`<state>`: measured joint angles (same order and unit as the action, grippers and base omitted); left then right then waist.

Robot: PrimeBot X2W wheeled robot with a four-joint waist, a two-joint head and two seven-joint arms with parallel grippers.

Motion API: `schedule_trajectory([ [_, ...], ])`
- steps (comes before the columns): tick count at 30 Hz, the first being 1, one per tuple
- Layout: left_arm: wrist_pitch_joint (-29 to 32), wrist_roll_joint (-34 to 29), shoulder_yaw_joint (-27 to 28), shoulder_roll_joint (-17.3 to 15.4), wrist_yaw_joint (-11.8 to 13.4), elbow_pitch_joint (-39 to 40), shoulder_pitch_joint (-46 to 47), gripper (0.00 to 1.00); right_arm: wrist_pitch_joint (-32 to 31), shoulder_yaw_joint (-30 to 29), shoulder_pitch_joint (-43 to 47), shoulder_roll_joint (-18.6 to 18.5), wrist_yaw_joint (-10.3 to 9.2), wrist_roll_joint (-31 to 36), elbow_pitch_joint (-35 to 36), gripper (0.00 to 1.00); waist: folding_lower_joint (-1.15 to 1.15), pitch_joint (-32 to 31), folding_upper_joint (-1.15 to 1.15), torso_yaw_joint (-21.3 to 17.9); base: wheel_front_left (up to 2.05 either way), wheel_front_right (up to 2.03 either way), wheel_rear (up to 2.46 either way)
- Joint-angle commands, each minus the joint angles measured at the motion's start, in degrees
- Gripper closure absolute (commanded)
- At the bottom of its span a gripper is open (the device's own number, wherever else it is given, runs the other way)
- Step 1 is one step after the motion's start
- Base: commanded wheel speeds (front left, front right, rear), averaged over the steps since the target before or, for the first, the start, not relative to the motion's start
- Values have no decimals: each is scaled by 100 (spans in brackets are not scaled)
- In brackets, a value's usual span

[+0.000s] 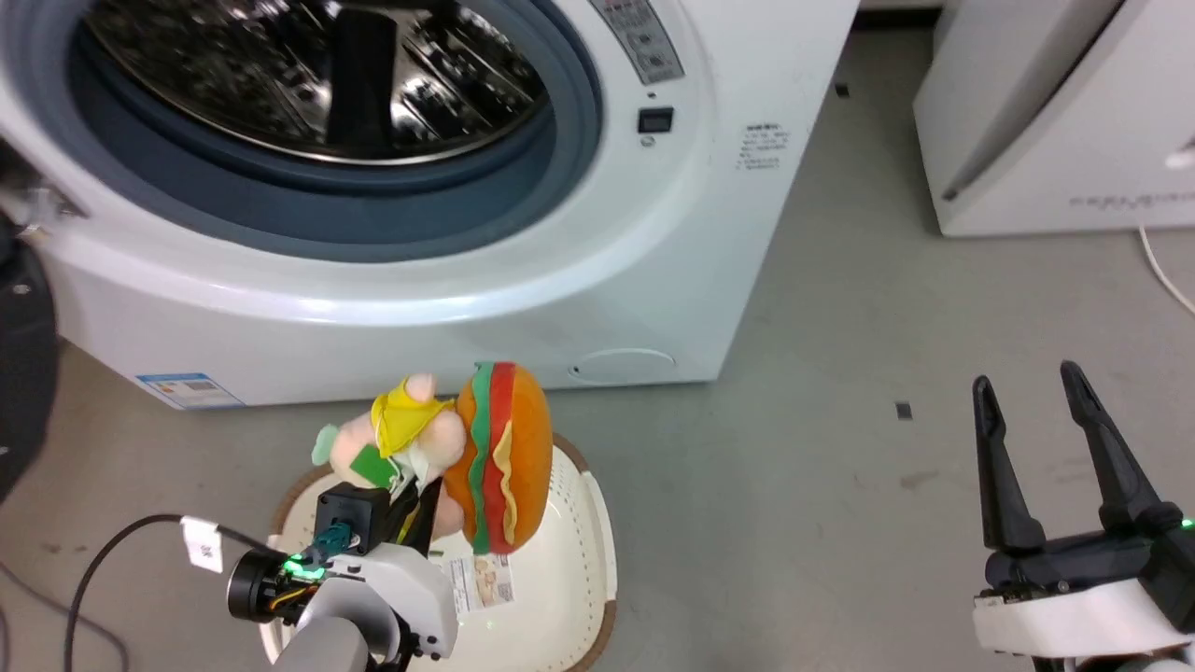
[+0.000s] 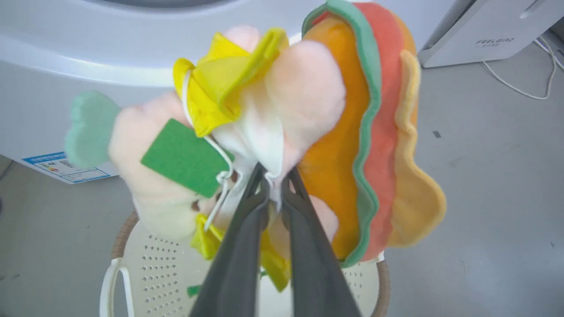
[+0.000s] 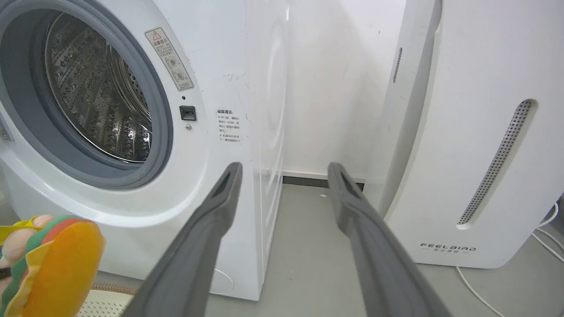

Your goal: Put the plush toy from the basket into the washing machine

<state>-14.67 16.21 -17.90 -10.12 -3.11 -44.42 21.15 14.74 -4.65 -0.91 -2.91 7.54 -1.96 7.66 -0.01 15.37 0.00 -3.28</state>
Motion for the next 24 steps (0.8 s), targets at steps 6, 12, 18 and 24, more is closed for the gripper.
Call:
schedule_trajectory([
  [6,-32,-178,358,-48,126,1452,-483,100,26,-7,215,3,-5,-15,-8,0,1,-331,0,159,0,0,0],
  [12,-32,-310,645,-97,178,2436,-620,100,26,16,232,3,-5,-47,28,0,1,-270,0,91,0,0,0],
  [18,-8,-434,874,-344,187,2989,-38,100,26,63,87,3,-5,-68,109,0,1,265,0,-94,0,0,0],
  [24,904,-543,1049,-1062,-21,3025,1665,100,26,124,-269,3,-5,-182,159,0,1,1260,0,-555,0,0,0],
])
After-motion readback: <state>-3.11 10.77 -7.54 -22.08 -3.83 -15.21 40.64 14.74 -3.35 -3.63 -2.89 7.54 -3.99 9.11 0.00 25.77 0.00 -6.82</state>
